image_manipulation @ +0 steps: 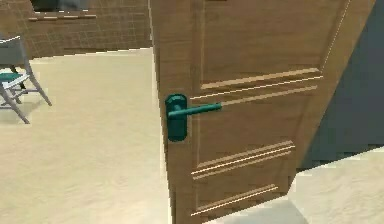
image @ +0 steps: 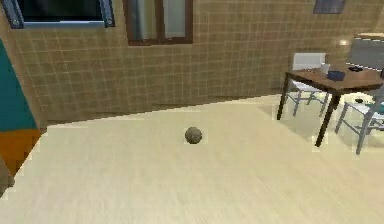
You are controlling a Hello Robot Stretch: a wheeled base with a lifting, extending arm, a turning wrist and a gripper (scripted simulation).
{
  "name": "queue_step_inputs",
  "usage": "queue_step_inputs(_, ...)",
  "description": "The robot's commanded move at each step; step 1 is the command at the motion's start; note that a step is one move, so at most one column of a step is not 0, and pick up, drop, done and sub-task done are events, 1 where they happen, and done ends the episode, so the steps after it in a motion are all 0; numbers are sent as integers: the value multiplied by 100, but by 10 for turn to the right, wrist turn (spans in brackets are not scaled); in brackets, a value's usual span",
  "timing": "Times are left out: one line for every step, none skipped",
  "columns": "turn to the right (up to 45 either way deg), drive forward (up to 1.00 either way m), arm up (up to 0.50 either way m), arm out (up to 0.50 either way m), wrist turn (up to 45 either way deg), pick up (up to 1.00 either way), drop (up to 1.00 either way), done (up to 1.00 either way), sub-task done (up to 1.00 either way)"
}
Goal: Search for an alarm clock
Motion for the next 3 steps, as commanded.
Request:
queue_step_inputs(450, 0, 0, 0, 0, 0, 0, 0, 0)
queue_step_inputs(60, 0, 0, 0, 0, 0, 0, 0, 0)
queue_step_inputs(0, 100, 0, 0, 0, 0, 0, 0, 0)
